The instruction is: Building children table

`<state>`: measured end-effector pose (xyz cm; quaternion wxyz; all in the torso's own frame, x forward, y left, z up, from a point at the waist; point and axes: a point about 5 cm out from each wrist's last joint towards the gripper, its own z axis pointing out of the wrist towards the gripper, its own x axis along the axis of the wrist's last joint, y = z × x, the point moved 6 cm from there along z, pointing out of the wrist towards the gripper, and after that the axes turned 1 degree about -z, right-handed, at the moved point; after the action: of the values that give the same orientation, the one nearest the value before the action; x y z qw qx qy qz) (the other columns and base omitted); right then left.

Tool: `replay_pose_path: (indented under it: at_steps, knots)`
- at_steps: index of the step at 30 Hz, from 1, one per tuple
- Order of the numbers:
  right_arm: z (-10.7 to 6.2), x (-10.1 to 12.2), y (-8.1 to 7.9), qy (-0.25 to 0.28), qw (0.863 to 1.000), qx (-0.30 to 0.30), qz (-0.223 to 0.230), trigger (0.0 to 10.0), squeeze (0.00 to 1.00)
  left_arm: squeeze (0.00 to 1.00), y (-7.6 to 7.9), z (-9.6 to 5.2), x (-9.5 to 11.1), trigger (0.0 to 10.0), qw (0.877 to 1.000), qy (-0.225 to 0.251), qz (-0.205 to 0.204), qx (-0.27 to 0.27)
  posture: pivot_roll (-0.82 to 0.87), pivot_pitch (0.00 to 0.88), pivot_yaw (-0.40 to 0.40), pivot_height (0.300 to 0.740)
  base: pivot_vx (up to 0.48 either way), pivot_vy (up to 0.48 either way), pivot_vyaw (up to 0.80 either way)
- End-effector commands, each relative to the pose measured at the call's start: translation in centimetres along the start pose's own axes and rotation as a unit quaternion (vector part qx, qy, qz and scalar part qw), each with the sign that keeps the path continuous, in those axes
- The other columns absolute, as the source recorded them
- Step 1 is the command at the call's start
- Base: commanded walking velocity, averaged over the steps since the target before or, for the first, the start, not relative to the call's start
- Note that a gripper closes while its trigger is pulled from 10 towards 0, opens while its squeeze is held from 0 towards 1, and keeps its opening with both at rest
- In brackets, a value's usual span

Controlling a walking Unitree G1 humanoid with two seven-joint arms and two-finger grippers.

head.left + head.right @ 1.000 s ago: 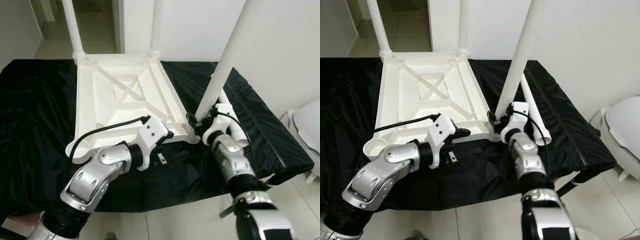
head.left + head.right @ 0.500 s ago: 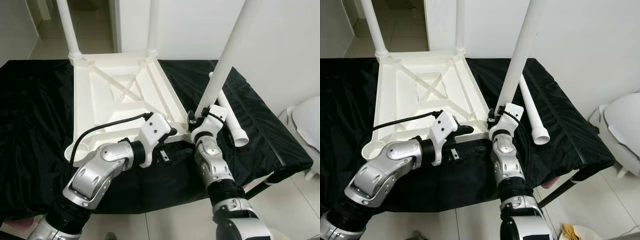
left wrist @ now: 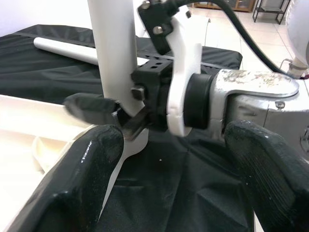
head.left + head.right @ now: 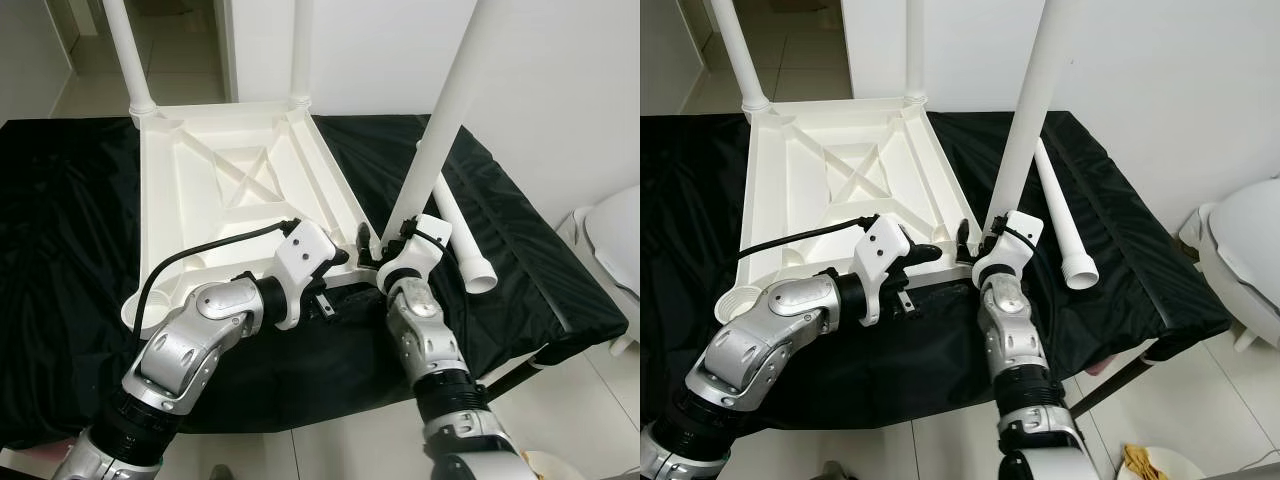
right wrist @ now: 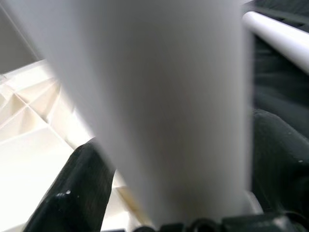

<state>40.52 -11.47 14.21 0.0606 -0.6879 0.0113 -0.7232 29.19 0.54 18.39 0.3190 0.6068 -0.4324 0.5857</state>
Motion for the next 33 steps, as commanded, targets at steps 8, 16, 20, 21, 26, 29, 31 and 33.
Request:
replay_pose_path:
  at_steps: [8,16,20,21,26,29,31,33]
  knots:
    - [-0.2,0.6,1.3,0.006,0.992,0.122,0.002,10.0,0.0,0.0,-0.1,-0.3,0.0,10.0,1.0,-0.002,0.0,0.007,-0.01,0.016,-0.061,0.74,0.0,0.0,0.0]
    - [-0.4,0.0,2.1,-0.023,0.968,0.246,-0.041,10.0,0.0,0.0,-0.2,-0.5,0.2,10.0,1.0,-0.005,0.004,0.002,-0.01,0.026,-0.035,0.74,0.0,0.0,0.0]
    - [-0.5,-0.3,2.0,-0.037,0.958,0.277,-0.058,10.0,0.0,0.0,-0.2,-0.6,0.2,10.0,1.0,-0.005,0.005,0.002,-0.01,0.025,-0.034,0.74,0.0,0.0,0.0]
    - [-0.4,-0.5,2.0,-0.041,0.956,0.282,-0.073,10.0,0.0,0.0,-0.2,-0.6,0.2,10.0,1.0,-0.006,0.005,0.002,0.0,0.022,-0.036,0.74,0.0,0.0,0.0]
    - [-0.2,-0.4,2.0,-0.046,0.951,0.3,-0.066,10.0,0.0,0.0,-0.2,-0.6,0.1,10.0,1.0,-0.008,0.004,0.003,0.0,0.019,-0.035,0.74,0.0,0.0,0.0]
    - [0.1,-1.0,1.6,-0.058,0.948,0.305,-0.072,10.0,0.0,0.0,-0.4,-0.6,0.2,10.0,1.0,-0.007,0.007,0.004,0.0,0.007,-0.029,0.74,0.0,0.0,0.0]
    - [0.3,-1.6,1.4,-0.069,0.947,0.303,-0.079,10.0,0.0,0.0,-0.6,-0.6,0.3,10.0,1.0,-0.008,0.009,0.004,0.0,0.005,-0.026,0.74,0.0,0.0,0.0]
    - [0.4,-1.8,1.2,-0.073,0.947,0.304,-0.076,10.0,0.0,0.0,-0.6,-0.7,0.4,10.0,1.0,-0.008,0.01,0.003,0.0,0.003,-0.025,0.74,0.0,0.0,0.0]
